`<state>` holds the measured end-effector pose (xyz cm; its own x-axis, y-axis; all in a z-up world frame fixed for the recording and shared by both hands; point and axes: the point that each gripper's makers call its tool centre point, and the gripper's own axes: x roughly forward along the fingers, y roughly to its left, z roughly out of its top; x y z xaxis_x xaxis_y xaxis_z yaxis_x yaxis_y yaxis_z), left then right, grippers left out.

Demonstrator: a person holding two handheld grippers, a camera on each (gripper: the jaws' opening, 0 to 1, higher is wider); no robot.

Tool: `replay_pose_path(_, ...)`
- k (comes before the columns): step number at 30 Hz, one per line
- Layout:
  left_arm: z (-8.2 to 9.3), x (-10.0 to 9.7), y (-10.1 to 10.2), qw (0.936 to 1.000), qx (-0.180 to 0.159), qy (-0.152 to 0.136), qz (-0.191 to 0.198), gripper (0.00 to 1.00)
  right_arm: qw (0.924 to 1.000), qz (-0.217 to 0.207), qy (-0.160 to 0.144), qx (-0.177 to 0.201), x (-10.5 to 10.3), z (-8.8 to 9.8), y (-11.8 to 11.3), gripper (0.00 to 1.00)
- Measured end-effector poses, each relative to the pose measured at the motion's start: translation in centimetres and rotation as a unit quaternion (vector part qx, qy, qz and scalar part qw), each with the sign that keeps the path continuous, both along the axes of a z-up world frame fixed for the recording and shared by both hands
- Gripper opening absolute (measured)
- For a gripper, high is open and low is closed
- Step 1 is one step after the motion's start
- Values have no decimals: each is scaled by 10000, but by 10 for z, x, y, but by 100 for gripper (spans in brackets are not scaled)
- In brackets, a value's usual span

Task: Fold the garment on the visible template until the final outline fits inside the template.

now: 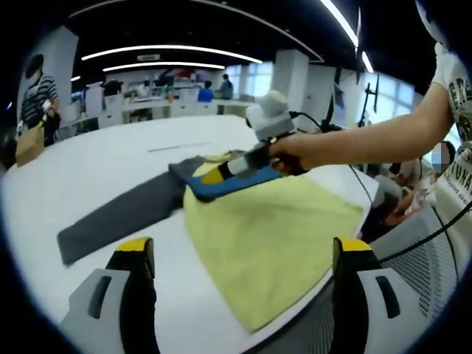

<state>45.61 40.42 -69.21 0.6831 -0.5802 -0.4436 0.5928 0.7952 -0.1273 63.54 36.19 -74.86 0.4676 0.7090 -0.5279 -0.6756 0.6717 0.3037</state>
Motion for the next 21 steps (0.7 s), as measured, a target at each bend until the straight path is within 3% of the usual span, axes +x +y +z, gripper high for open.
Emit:
replay_pose_path(5, 1, 1, -1, 10000, 21, -15, -21, 99, 9993, 198, -306, -71, 3, 10, -5, 29)
replay_pose_path(12, 1, 4, -3, 9999, 52, -46, -95, 99, 9975, 361, -577, -215, 5, 20, -15, 69)
replay_pose_path(17, 2, 4, -6, 9998, 67, -63, -147, 99, 9950, 419, -779, -461, 6, 24, -35, 85)
replay_pose_path(21, 2, 4, -7, 9997, 115, -69, -184, 99, 9949, 291, -800, -541, 11, 24, -53, 89)
